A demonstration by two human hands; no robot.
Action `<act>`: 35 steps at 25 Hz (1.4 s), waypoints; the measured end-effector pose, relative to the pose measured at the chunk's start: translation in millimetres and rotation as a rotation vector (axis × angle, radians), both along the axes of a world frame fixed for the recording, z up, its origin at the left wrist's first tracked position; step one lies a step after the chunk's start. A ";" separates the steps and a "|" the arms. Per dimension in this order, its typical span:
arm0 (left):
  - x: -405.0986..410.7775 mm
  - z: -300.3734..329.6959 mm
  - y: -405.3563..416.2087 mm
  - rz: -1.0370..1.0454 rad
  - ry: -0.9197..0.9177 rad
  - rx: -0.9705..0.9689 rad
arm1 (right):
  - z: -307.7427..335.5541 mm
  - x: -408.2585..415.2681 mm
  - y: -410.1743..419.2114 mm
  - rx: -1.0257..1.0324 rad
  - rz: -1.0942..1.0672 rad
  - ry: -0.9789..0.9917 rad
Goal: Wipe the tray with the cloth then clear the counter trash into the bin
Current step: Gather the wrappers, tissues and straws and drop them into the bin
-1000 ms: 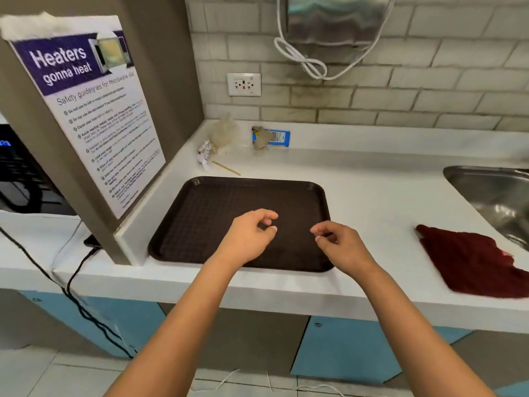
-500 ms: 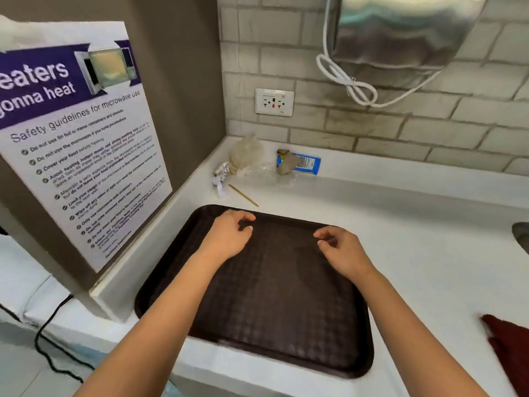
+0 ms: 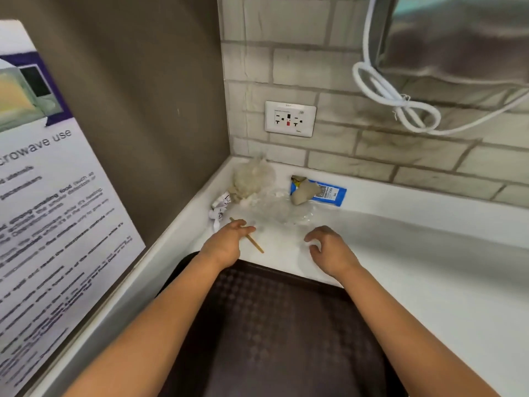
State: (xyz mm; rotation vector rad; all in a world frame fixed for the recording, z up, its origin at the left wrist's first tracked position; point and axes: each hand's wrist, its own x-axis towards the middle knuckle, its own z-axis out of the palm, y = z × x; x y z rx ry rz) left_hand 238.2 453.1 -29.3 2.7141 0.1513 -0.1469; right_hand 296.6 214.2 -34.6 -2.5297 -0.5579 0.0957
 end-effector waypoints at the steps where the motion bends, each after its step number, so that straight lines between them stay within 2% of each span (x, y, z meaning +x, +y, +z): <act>1: 5.3 -4.4 3.6 -0.037 0.041 0.023 | -0.9 13.8 8.0 -0.049 0.034 -0.021; 5: 20.0 -19.6 15.1 -0.115 0.080 0.084 | -8.6 59.8 41.5 -0.239 0.166 -0.003; 9: 32.6 -22.3 17.9 -0.096 -0.025 0.116 | -28.8 84.4 58.6 -0.374 0.059 0.010; 13: 38.8 -20.5 18.3 -0.182 -0.058 0.223 | -35.7 82.0 63.6 -0.411 0.120 -0.147; 17: 41.3 -20.8 13.2 -0.265 -0.066 0.303 | -39.6 64.7 54.1 -0.337 0.101 -0.149; 18: 40.7 -19.3 10.6 -0.267 -0.110 0.270 | -40.8 59.9 51.8 -0.350 0.093 -0.141; 21: 33.2 -9.9 1.0 -0.140 -0.383 -0.103 | -38.2 48.8 44.4 -0.393 0.070 -0.123; 23: 25.4 0.5 -8.5 -0.036 -0.540 -0.354 | -30.4 39.2 35.8 -0.269 0.016 -0.089; 25: 20.1 16.1 -21.4 0.090 -0.603 -0.639 | -20.8 25.2 23.3 -0.123 -0.076 -0.077; 28: 15.9 44.8 -38.0 0.258 -0.574 -0.983 | -3.9 1.1 1.0 0.145 -0.258 -0.148; 31: 1.9 64.2 -51.4 0.321 -0.438 -1.089 | 16.7 -23.6 -19.5 0.480 -0.327 -0.167; 35: -50.1 74.3 -78.9 0.202 -0.368 -1.128 | 40.3 -75.6 -51.2 0.752 -0.380 -0.160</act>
